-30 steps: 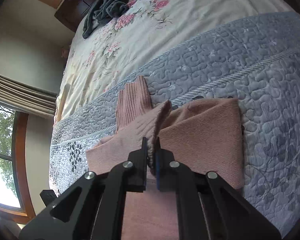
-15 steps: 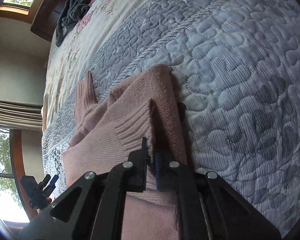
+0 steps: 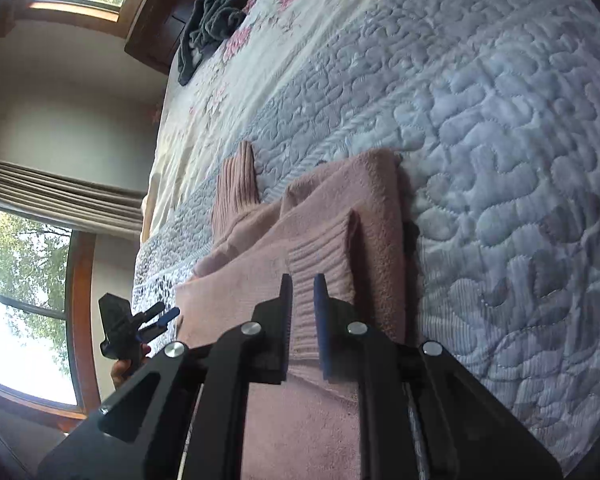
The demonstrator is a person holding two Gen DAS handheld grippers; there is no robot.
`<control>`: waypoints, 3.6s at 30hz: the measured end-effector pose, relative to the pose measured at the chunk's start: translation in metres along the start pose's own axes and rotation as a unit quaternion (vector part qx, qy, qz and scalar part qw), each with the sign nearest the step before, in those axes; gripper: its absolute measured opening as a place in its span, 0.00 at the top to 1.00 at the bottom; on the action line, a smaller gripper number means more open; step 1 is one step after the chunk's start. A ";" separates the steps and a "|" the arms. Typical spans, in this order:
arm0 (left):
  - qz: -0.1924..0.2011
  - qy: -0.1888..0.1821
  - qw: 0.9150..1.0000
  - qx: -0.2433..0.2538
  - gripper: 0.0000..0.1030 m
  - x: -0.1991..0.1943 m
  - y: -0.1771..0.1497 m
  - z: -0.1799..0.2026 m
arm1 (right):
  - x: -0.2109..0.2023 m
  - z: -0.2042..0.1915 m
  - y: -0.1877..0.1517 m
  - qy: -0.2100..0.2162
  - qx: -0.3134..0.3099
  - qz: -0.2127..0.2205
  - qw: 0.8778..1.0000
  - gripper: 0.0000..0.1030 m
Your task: Fold small clothes
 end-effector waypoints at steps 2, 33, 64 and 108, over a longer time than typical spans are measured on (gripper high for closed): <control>-0.014 0.030 0.999 -0.013 0.46 0.012 0.002 -0.016 | 0.019 0.017 -0.002 -0.037 0.012 -0.016 0.999 0.97; -0.037 -0.056 0.996 0.061 0.29 0.033 0.149 0.051 | 0.106 -0.094 0.151 -0.052 -0.050 -0.069 0.995 0.67; 0.015 -0.045 0.966 0.256 0.90 -0.021 0.067 0.137 | 0.072 -0.193 0.063 -0.053 -0.240 -0.002 0.969 0.93; -0.093 0.068 0.977 0.177 0.87 0.049 -0.066 0.114 | 0.120 -0.121 -0.071 -0.190 -0.125 -0.090 0.970 0.79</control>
Point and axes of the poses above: each gripper's, at about its wrist camera, not at the fingertips, and x roughly the way its jaws point, z to its right, y to its top, the point moved 8 cm from there along x, roughly the way its jaws point, and after that the axes turned 14 degrees about -z, right-handed, at the moved point
